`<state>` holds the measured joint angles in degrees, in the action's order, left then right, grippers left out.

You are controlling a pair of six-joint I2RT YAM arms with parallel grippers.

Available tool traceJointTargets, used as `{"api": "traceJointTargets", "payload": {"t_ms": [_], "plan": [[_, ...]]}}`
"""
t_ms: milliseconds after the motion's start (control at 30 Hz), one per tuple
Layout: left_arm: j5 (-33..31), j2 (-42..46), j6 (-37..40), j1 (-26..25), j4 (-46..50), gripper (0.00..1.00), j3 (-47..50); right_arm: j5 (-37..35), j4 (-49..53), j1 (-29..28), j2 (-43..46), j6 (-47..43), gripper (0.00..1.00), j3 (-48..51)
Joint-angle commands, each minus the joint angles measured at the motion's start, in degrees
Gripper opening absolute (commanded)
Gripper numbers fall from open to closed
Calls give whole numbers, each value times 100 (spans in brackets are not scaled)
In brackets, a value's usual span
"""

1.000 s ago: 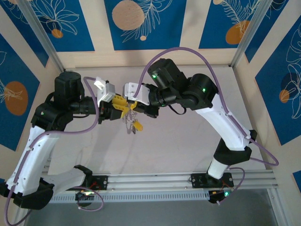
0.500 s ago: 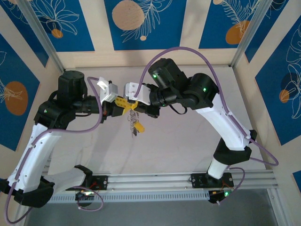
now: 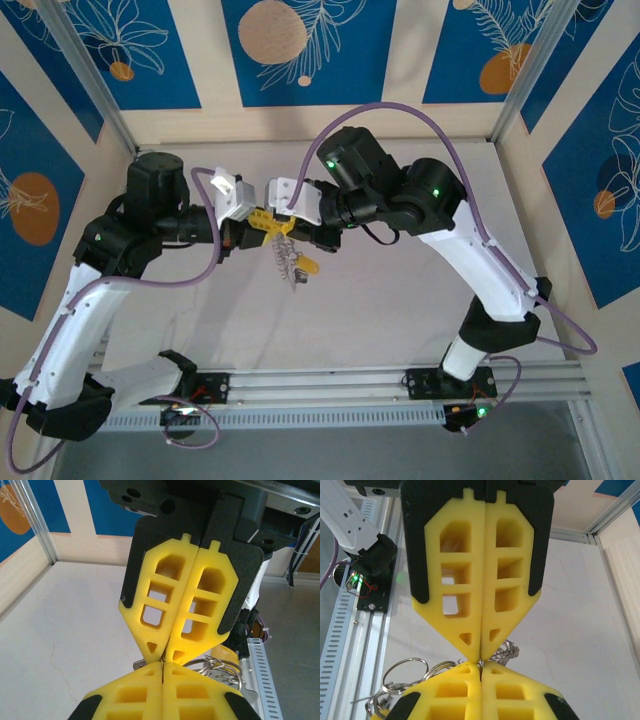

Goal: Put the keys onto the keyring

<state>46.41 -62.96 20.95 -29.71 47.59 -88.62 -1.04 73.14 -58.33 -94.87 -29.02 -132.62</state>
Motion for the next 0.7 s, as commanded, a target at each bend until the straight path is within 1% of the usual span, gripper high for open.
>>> {"api": "traceJointTargets", "payload": {"t_ms": [0,33,200,233,333,467,500,633,667], "plan": [[-44,166,-267,-69,-441,0,196,470,-653,-41,419,146,14,341],[22,204,-352,-69,-609,0,257,551,-677,-15,470,206,16,436],[496,264,-695,-61,-1163,0,364,705,-821,63,684,403,15,958],[563,280,-765,-59,-1264,0,385,714,-866,67,730,409,14,1066],[714,334,-978,-61,-1553,0,446,769,-993,90,842,468,9,1306],[829,370,-1183,-59,-1822,0,516,914,-1172,146,974,562,9,1572],[842,376,-1230,-59,-1890,0,537,936,-1212,162,999,589,10,1636],[860,418,-1385,-60,-2119,0,623,1021,-1394,191,1148,707,20,1927],[876,433,-1459,-61,-2219,0,651,1068,-1449,195,1185,734,22,1993]]}}
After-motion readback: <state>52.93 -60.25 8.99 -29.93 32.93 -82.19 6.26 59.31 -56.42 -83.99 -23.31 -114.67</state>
